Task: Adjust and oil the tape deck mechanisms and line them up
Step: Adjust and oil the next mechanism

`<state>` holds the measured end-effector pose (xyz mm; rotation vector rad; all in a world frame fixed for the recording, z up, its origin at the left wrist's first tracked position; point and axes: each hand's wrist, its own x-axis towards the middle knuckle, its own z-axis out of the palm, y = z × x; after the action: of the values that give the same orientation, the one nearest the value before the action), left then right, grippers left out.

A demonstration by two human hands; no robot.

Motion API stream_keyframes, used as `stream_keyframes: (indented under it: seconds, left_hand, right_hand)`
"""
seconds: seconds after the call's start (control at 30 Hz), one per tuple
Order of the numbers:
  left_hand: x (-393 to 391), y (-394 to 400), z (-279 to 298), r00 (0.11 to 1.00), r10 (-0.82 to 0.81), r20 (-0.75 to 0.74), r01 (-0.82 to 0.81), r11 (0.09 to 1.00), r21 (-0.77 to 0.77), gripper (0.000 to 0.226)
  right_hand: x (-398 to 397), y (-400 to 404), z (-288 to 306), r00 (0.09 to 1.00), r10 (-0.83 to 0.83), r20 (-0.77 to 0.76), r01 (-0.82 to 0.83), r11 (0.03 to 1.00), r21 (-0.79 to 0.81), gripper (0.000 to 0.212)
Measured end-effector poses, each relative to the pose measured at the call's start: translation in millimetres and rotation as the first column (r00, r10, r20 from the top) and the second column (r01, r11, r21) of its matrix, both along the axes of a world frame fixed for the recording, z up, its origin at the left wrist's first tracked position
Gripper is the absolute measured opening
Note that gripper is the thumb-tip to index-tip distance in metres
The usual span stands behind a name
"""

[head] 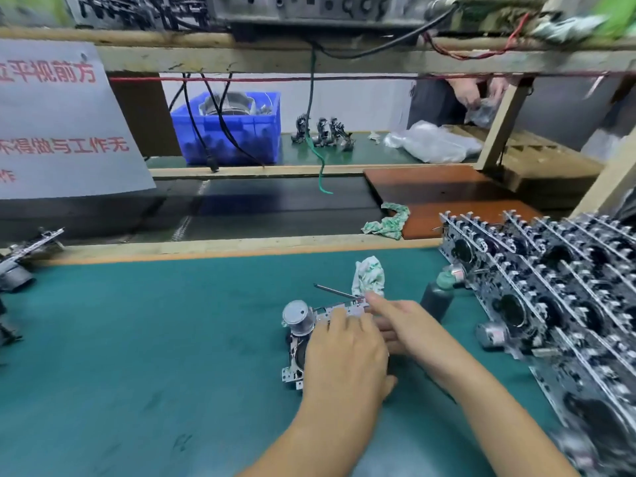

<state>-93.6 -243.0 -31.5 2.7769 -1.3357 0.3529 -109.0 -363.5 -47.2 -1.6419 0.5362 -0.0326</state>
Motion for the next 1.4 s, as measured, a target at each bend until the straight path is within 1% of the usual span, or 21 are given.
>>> stream_keyframes:
  seconds: [0.03, 0.07, 0.1, 0.13, 0.17, 0.23, 0.3, 0.33, 0.37, 0.43, 0.47, 0.53, 0.6, 0.8, 0.93, 1.0, 1.07, 1.13, 1.2, 1.3, 1.4]
  left_hand:
    - [4.9, 5.3, -2.3, 0.997, -0.072, 0.033, 0.073, 0.997, -0.024, 0.069]
    - [10.0, 9.3, -1.3, 0.990, -0.134, 0.046, 0.137, 0.989, -0.062, 0.070]
    - [19.1, 12.4, -3.3, 0.980, -0.189, 0.062, 0.194, 0.977, -0.093, 0.074]
    - [31.3, 18.5, -7.3, 0.968, -0.240, 0.070, 0.246, 0.965, -0.091, 0.082]
    - [44.0, 26.5, -11.4, 0.962, -0.272, 0.023, 0.273, 0.958, -0.085, 0.092]
    - [68.8, 45.9, -16.7, 0.937, -0.283, -0.204, 0.260, 0.957, -0.130, 0.109]
    - [86.7, 62.5, -29.1, 0.849, -0.281, -0.447, 0.206, 0.956, -0.211, 0.113]
    - [89.2, 69.5, -34.9, 0.800, -0.287, -0.527, 0.179, 0.952, -0.246, 0.114]
    - [90.9, 74.5, -39.9, 0.764, -0.298, -0.572, 0.156, 0.946, -0.284, 0.115]
    - [92.6, 79.5, -46.7, 0.736, -0.313, -0.600, 0.123, 0.934, -0.337, 0.114]
    - [92.9, 79.9, -48.8, 0.735, -0.320, -0.598, 0.113, 0.927, -0.357, 0.112]
    - [94.1, 80.1, -52.1, 0.725, -0.336, -0.601, 0.102, 0.916, -0.389, 0.109]
    - [92.5, 79.8, -52.1, 0.721, -0.335, -0.606, 0.093, 0.914, -0.394, 0.107]
    - [88.0, 79.8, -52.8, 0.723, -0.328, -0.608, 0.074, 0.912, -0.403, 0.101]
    - [87.1, 80.5, -51.9, 0.711, -0.321, -0.626, 0.067, 0.917, -0.394, 0.112]
    - [82.8, 77.0, -53.2, 0.748, -0.297, -0.594, 0.058, 0.920, -0.388, 0.115]
    - [78.7, 72.3, -55.2, 0.804, -0.279, -0.525, 0.051, 0.912, -0.406, 0.109]
    - [77.8, 69.6, -56.1, 0.829, -0.268, -0.490, 0.054, 0.912, -0.407, 0.104]
    - [80.4, 70.5, -57.3, 0.828, -0.269, -0.492, 0.067, 0.919, -0.390, 0.106]
    - [85.0, 74.4, -58.7, 0.810, -0.280, -0.515, 0.083, 0.924, -0.372, 0.116]
    - [86.4, 75.2, -59.0, 0.789, -0.293, -0.540, 0.078, 0.920, -0.384, 0.115]
  right_hand:
    - [-0.9, -2.6, -4.3, 0.999, 0.026, -0.023, -0.030, 0.989, -0.145, 0.026]
    - [-1.4, -5.1, -8.8, 0.997, 0.042, -0.058, -0.057, 0.951, -0.304, 0.024]
    - [-1.1, -7.5, -14.0, 0.996, 0.037, -0.078, -0.066, 0.908, -0.413, 0.021]
    - [-0.5, -9.4, -18.4, 0.997, 0.014, -0.082, -0.050, 0.887, -0.458, 0.017]
    - [0.4, -10.1, -21.3, 0.997, -0.012, -0.077, -0.025, 0.883, -0.469, 0.015]
    - [3.8, -8.4, -25.2, 0.995, -0.065, -0.073, 0.018, 0.852, -0.523, 0.016]
    - [6.0, -6.5, -30.4, 0.993, -0.110, -0.033, 0.067, 0.792, -0.607, 0.018]
    - [5.4, -4.6, -31.6, 0.992, -0.123, -0.003, 0.090, 0.743, -0.663, 0.018]
    - [4.9, -3.9, -32.2, 0.991, -0.127, 0.029, 0.109, 0.689, -0.717, 0.019]
    - [3.4, -6.4, -34.7, 0.989, -0.122, 0.083, 0.141, 0.618, -0.773, 0.026]
    - [2.7, -7.9, -35.9, 0.988, -0.119, 0.101, 0.153, 0.611, -0.777, 0.027]
    - [1.5, -9.6, -37.7, 0.987, -0.111, 0.116, 0.160, 0.628, -0.762, 0.026]
    - [0.4, -10.1, -40.5, 0.990, -0.085, 0.111, 0.140, 0.629, -0.765, 0.025]
    - [-0.1, -10.0, -44.2, 0.995, -0.050, 0.082, 0.095, 0.591, -0.801, 0.023]
    - [-0.4, -9.4, -44.2, 0.996, -0.040, 0.080, 0.088, 0.586, -0.806, 0.024]
    - [-0.7, -9.3, -43.9, 0.996, -0.041, 0.080, 0.089, 0.581, -0.809, 0.024]
    - [-1.3, -9.1, -43.6, 0.996, -0.037, 0.078, 0.085, 0.575, -0.813, 0.025]
    - [-1.6, -8.7, -43.3, 0.997, -0.030, 0.077, 0.080, 0.580, -0.811, 0.025]
    - [-1.4, -8.8, -42.9, 0.996, -0.029, 0.079, 0.081, 0.589, -0.804, 0.025]
    - [-1.2, -8.5, -41.5, 0.997, -0.031, 0.077, 0.081, 0.601, -0.795, 0.026]
    - [-2.6, -8.4, -39.1, 0.994, -0.047, 0.099, 0.106, 0.625, -0.773, 0.025]
